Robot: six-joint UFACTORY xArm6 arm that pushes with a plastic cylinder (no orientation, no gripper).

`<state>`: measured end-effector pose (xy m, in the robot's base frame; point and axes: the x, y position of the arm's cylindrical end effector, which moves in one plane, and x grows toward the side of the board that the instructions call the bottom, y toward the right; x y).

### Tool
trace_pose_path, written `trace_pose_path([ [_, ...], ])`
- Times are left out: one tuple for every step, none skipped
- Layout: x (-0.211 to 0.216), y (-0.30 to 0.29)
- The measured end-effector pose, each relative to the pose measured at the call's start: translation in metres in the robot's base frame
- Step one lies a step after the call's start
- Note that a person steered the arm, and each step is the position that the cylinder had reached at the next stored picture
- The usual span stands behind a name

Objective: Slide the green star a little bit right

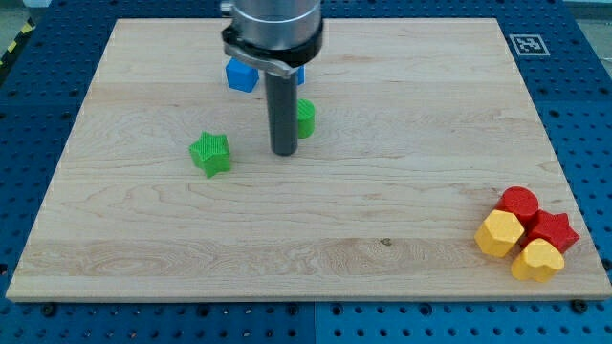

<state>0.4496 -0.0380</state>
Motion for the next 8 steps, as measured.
trace_pose_path([
  [0.016,0.016],
  [0.035,-0.027],
  [0.042,-0.093],
  [0.042,-0.134],
  [0.042,-0.138],
  [0.039,-0.136],
  [0.026,-0.136],
  [0.022,-0.130],
])
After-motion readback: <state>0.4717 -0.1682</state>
